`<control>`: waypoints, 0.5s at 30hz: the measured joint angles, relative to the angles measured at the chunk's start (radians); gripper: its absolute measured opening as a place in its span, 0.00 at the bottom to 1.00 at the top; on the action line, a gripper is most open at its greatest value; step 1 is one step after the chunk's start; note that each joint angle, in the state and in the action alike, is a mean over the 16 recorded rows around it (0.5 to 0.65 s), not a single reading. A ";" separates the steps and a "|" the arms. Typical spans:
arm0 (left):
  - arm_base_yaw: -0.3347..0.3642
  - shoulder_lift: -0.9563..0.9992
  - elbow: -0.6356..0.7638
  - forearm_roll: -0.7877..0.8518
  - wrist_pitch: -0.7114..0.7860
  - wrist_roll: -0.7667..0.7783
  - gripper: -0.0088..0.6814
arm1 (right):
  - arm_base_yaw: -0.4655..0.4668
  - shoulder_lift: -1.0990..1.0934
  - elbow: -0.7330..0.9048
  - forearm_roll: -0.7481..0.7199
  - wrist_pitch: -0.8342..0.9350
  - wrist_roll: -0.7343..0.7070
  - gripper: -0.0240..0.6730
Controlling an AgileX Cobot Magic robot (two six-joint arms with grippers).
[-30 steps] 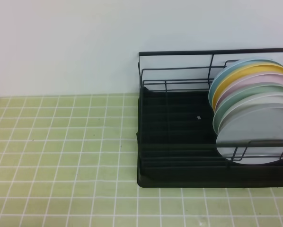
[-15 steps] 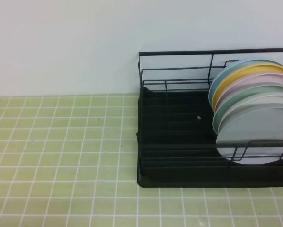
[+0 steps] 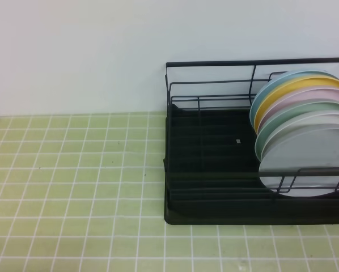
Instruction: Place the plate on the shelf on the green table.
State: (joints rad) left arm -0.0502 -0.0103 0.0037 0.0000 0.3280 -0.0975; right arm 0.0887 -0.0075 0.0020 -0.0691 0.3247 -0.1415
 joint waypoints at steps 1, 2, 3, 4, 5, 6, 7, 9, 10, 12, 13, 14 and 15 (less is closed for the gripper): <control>0.000 0.000 0.000 0.000 0.000 0.000 0.01 | 0.000 0.000 0.000 0.000 0.001 0.000 0.03; 0.000 0.000 0.000 0.000 0.000 0.000 0.01 | 0.000 0.000 0.000 0.000 0.001 0.000 0.03; 0.000 0.000 0.000 0.000 0.000 0.000 0.01 | 0.000 0.000 0.000 0.000 0.001 0.000 0.03; 0.000 0.000 0.000 0.000 0.000 0.000 0.01 | 0.000 0.000 0.000 0.000 0.002 0.000 0.03; 0.000 0.000 0.000 0.000 0.000 0.000 0.01 | 0.000 0.000 0.000 0.000 0.002 0.000 0.03; 0.000 0.000 0.000 0.000 0.000 0.000 0.01 | 0.000 0.000 0.000 0.000 0.002 0.000 0.03; 0.000 0.000 0.000 0.000 0.000 0.000 0.01 | 0.000 0.000 0.000 0.000 0.003 0.000 0.03; 0.000 0.000 0.000 0.000 0.000 0.000 0.01 | 0.000 0.000 0.000 0.000 0.003 0.000 0.03; 0.000 0.000 0.000 0.000 0.000 0.000 0.01 | 0.000 0.000 0.000 0.000 0.003 0.000 0.03; 0.000 0.000 0.000 0.000 0.000 0.001 0.01 | 0.000 0.000 0.000 0.000 0.003 0.000 0.03; 0.000 0.000 0.000 0.000 0.000 0.001 0.01 | 0.000 0.000 0.000 0.000 0.004 0.000 0.03; 0.000 0.000 0.000 0.000 0.000 0.001 0.01 | 0.000 0.000 0.000 0.000 0.004 0.000 0.03; 0.000 0.000 0.000 0.000 0.000 0.001 0.01 | 0.000 0.000 0.000 0.000 0.004 0.000 0.03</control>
State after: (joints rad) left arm -0.0502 -0.0103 0.0037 0.0000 0.3280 -0.0968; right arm 0.0887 -0.0075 0.0020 -0.0691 0.3285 -0.1411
